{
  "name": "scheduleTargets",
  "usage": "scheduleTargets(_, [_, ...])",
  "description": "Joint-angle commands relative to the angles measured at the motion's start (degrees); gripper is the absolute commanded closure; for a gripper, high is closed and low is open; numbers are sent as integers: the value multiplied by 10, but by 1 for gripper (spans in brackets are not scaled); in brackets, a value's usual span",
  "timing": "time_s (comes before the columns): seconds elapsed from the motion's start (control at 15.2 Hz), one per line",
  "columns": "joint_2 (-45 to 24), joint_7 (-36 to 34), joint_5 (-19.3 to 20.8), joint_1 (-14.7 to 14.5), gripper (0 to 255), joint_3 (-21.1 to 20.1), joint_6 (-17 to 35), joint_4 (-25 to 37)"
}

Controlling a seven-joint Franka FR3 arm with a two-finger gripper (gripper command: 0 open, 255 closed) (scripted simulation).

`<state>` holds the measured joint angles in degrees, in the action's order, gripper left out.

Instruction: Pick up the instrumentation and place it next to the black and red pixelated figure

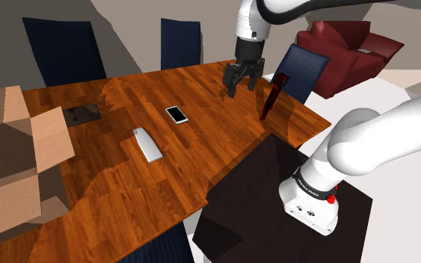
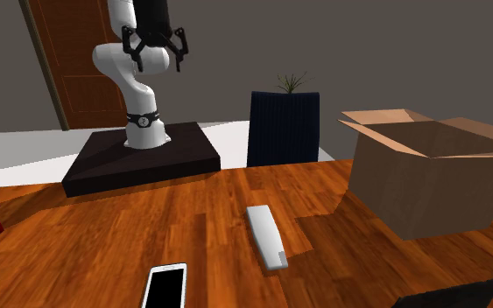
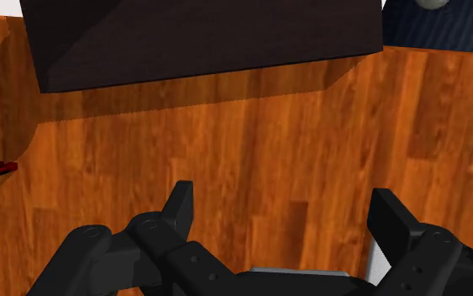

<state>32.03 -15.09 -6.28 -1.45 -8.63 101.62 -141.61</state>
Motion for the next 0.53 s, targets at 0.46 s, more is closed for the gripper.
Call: scheduleTargets(0.46, [-173,-58,2,-5,0,-51,178,18])
